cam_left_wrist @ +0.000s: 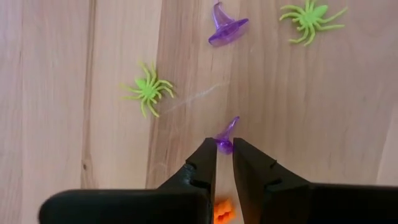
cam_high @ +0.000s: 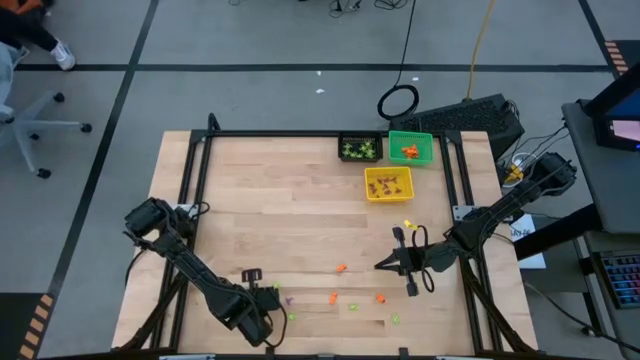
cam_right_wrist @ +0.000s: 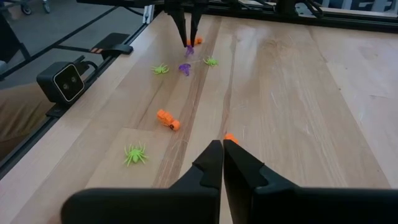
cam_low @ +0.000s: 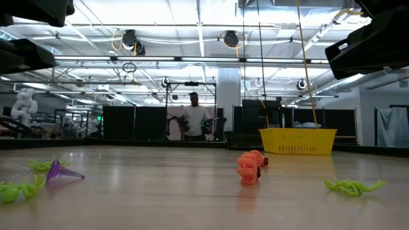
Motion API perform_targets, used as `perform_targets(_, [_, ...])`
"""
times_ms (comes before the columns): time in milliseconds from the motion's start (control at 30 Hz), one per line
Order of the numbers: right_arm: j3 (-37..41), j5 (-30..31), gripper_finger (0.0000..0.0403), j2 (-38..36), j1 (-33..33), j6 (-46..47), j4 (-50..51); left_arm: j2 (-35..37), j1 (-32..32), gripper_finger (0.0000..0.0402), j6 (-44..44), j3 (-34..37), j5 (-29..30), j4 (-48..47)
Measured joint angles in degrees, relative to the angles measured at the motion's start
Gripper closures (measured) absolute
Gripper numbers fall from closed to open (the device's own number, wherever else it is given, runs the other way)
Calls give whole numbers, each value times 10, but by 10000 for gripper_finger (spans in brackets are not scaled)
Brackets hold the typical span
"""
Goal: Sort Halloween decoration
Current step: Put the violet witch hat toy into the yellow basket
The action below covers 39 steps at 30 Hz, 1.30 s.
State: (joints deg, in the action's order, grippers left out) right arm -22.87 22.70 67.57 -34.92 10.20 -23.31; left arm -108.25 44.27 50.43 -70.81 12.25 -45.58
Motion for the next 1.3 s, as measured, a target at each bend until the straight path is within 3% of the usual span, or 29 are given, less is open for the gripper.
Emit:
perform_targets(467, [0,0,403,0,0,0,0,-11,0,359,2,0,17,6])
perform_targets(633, [0,0,403,0,0,0,0,-13,0,359,7,0,55,15])
perform_targets(967, [0,0,403,0,0,0,0,-13,7,359,217,0,91,23])
perform_targets(1300, [0,0,403,0,0,0,0,-13,22,358,283,-1,125,76])
